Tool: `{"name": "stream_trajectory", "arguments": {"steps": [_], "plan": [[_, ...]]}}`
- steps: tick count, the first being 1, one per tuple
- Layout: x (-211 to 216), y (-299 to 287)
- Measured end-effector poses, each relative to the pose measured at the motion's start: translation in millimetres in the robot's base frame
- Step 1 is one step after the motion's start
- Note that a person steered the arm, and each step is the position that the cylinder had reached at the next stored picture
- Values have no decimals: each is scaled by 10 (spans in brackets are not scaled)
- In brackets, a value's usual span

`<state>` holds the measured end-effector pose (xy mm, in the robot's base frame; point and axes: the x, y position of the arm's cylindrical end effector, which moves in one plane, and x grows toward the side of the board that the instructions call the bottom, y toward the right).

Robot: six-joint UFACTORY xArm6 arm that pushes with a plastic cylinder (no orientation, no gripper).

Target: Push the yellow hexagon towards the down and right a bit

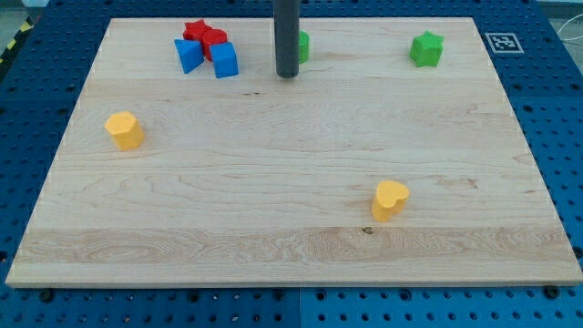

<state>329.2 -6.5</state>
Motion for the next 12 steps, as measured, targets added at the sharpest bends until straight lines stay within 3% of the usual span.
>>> {"name": "stream_trajectory", "arguments": {"steps": [3,6,8,10,12], "plan": [[564,-360],[180,-1033],[190,-1716],[501,-2274],[918,-2450]]}}
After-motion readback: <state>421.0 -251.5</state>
